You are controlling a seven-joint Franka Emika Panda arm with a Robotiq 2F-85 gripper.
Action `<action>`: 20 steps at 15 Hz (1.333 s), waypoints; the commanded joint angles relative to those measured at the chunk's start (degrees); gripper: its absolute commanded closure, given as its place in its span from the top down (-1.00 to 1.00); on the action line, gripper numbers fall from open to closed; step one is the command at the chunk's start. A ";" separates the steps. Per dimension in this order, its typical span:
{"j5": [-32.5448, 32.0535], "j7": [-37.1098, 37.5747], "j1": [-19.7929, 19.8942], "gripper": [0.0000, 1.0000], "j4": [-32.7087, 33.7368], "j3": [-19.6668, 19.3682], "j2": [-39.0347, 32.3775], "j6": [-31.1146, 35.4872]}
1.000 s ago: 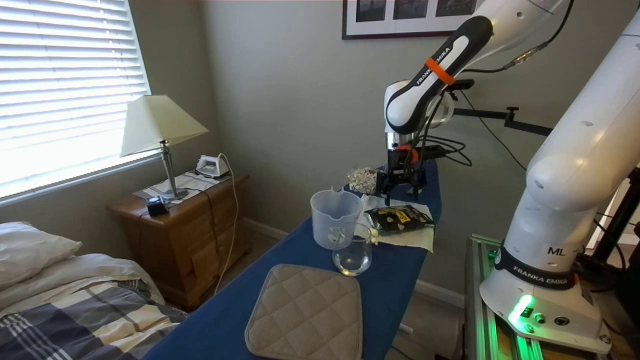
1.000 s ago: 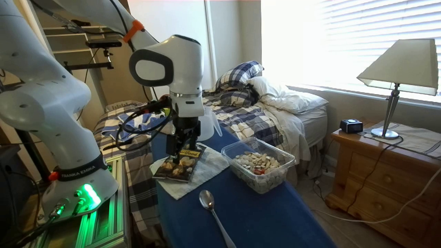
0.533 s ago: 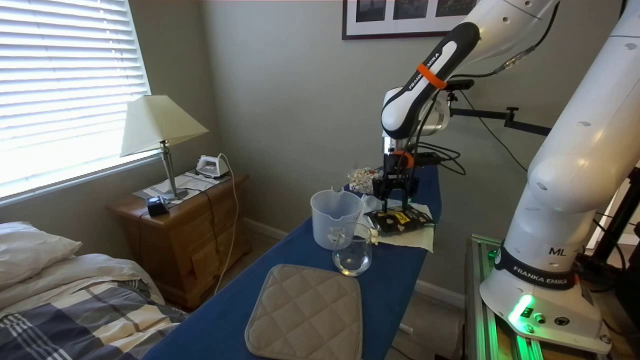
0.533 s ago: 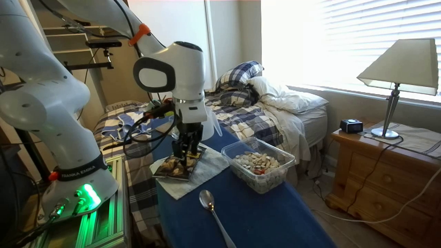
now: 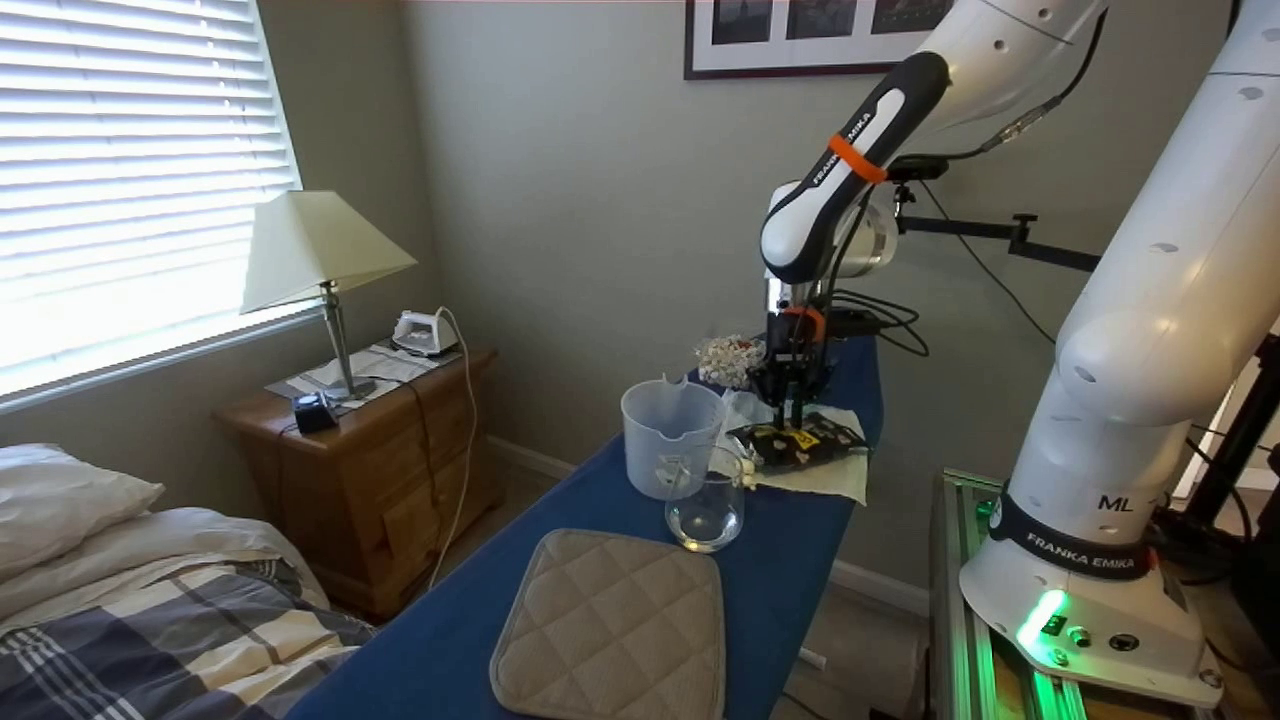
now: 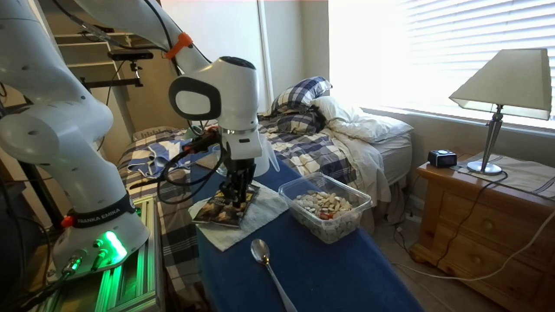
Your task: Empty the black packet into the lunchbox
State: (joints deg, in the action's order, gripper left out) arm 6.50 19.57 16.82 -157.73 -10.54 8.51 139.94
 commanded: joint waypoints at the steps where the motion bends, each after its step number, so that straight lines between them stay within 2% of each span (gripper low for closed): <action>1: 2.15 -2.21 -0.91 -1.00 0.03 -1.11 -1.74 1.79; 8: 2.02 -1.43 -1.37 -1.00 0.07 -0.64 -0.72 0.99; 9: 1.63 -0.87 -1.55 -0.48 0.11 -0.35 -0.06 0.61; 10: 0.68 0.12 -1.69 -0.46 0.20 0.04 0.49 0.14; 17: -2.72 7.29 -1.76 0.49 0.73 1.88 1.06 -0.34; 20: -2.16 7.18 -2.13 0.89 0.73 1.76 0.82 -2.41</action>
State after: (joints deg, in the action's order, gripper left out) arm 5.38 25.12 14.82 -157.15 -8.92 8.76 139.61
